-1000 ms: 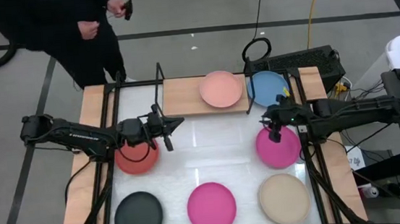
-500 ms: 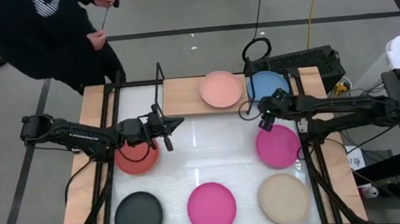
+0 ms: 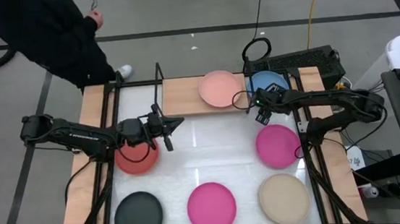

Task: Place and stack plates onto a shelf
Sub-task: Stack the blue plate on top of the light orange plate on the shelf

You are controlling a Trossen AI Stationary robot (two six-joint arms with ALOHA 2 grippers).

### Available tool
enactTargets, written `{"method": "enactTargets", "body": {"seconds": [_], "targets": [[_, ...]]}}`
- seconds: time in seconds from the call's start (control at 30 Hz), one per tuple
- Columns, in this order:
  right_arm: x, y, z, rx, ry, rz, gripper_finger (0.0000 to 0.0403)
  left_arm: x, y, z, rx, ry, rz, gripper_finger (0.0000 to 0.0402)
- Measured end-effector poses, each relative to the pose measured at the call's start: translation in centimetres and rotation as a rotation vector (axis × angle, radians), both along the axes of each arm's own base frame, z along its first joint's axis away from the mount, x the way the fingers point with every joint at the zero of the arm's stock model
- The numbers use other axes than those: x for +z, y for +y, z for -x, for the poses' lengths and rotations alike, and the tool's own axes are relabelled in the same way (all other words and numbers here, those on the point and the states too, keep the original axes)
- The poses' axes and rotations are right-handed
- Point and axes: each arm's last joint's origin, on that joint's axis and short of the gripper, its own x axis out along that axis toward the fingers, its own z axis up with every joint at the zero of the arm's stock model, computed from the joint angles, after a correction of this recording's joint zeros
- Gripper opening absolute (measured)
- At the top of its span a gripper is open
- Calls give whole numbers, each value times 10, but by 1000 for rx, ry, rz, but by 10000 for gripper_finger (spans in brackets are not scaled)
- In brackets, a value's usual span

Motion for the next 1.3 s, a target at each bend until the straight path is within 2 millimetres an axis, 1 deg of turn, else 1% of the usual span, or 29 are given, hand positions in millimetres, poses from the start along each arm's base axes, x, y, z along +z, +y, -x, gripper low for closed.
{"method": "enactTargets", "body": {"seconds": [0.1, 0.27, 0.4, 0.53, 0.77, 0.83, 0.93, 1.03, 1.3], "targets": [[-4, -6, 0, -17, 8, -2, 208, 0, 0, 0, 0, 0, -1, 5], [-13, -12, 4, -38, -27, -9, 208, 0, 0, 0, 0, 1, -2, 6], [-18, -10, 9, -60, -45, -72, 189, 0, 0, 0, 0, 1, -1, 6], [-19, -9, 11, -82, -61, -93, 143, 0, 0, 0, 0, 0, 0, 6], [-18, -8, 12, -112, -62, -90, 24, 0, 0, 0, 0, 0, 0, 6], [-17, -8, 12, -113, -70, -85, 12, 0, 0, 0, 0, 0, 0, 6], [-11, -7, 14, -140, -116, -77, 14, 0, 0, 0, 0, 0, 0, 6], [1, -5, 16, -158, -186, -42, 7, 0, 0, 0, -1, 0, 0, 6], [43, 2, 31, -198, -396, 162, 1, 0, 0, 0, -1, 0, 0, 6]]}}
